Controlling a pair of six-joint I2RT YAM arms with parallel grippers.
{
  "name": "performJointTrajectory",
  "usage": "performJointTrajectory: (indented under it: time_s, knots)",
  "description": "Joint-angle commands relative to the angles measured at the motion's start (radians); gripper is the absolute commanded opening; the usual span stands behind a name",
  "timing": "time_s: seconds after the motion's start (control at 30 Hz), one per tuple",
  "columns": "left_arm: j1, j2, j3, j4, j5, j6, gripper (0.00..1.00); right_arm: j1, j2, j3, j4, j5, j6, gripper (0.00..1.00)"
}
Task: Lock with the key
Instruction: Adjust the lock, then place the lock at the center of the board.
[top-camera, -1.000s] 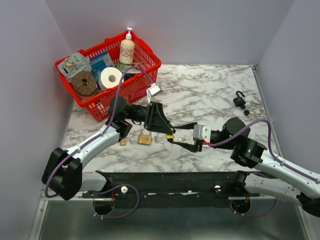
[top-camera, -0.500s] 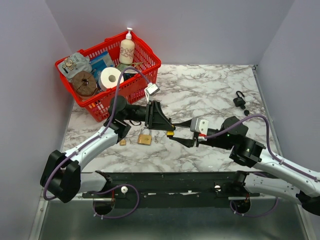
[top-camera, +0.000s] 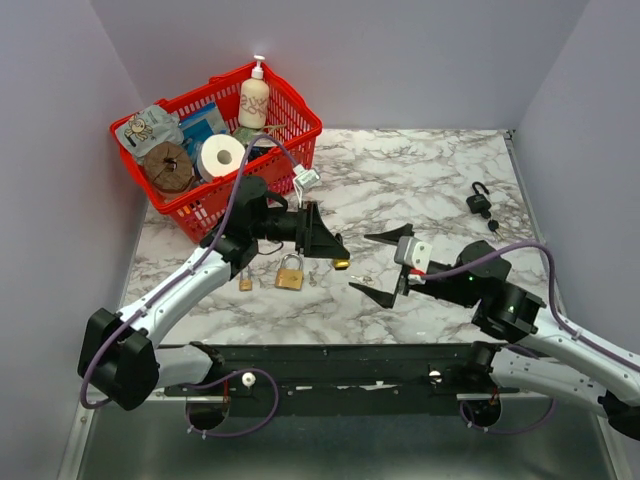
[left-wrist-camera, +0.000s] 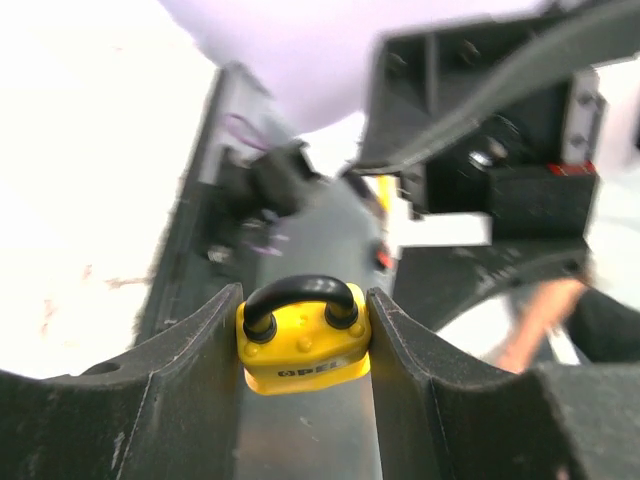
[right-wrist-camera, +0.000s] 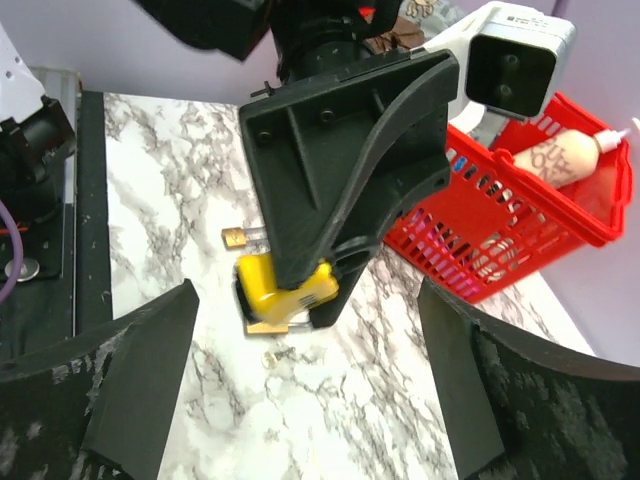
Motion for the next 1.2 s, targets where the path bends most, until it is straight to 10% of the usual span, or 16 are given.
performJointTrajectory:
  time_s: [0.0,0.13,0.37,0.6,1.17]
  knots:
    - [0.004,-0.008,0.114,-0.472,-0.202,0.322,0.0,-0.004,-0.081,-0.056,-0.138,0.102,0.039,1.0]
    - [-0.069,0.089,0.254,-0.819,-0.575,0.402,0.0,-0.012,-0.129,-0.079,-0.205,0.215,0.102,1.0]
    - [-0.157,0.319,0.376,-0.967,-0.835,0.391,0.0,-0.203,-0.074,-0.027,-0.355,0.202,0.203,1.0]
    - [-0.175,0.499,0.453,-1.028,-0.938,0.334,0.0,-0.429,0.025,0.034,-0.406,0.124,0.219,1.0]
    - [-0.18,0.733,0.533,-1.065,-0.955,0.247,0.0,-0.506,0.083,0.054,-0.442,0.076,0.248,1.0]
